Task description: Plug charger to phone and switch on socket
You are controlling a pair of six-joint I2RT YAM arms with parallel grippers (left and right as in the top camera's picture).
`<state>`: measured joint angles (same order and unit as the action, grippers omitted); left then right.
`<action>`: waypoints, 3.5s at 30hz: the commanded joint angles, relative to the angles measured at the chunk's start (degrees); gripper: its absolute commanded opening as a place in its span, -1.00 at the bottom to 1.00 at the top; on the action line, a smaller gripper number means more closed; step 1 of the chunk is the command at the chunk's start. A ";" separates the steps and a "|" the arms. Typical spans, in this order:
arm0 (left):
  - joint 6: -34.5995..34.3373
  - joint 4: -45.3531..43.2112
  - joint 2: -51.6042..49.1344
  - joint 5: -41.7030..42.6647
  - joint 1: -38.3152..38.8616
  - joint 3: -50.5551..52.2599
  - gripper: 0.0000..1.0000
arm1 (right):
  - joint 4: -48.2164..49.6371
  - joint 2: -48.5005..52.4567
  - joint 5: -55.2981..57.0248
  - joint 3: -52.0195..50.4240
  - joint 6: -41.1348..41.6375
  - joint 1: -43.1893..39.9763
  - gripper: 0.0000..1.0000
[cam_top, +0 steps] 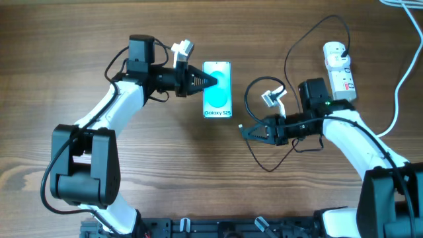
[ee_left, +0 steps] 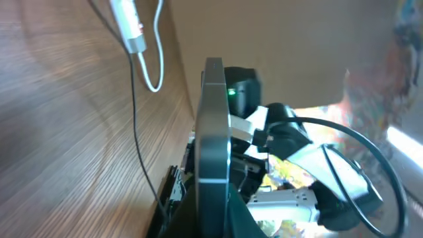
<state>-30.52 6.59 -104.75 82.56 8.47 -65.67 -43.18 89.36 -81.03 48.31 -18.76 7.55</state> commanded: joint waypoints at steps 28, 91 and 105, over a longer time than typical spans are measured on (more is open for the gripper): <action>-34.56 -45.86 0.00 -15.34 3.61 -0.59 -0.92 | 57.57 0.33 0.39 -3.02 50.01 0.22 -0.92; -32.37 -45.90 0.00 -5.68 4.46 -0.59 -0.92 | 73.66 0.33 7.96 -3.02 64.17 1.97 -0.92; -28.41 -45.86 0.00 -2.62 4.76 -0.59 -0.92 | 79.67 0.33 3.45 -3.02 63.91 1.97 -0.72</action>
<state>-60.64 -39.40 -105.06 75.79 11.86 -66.78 35.46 89.69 -77.78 43.59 45.43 9.93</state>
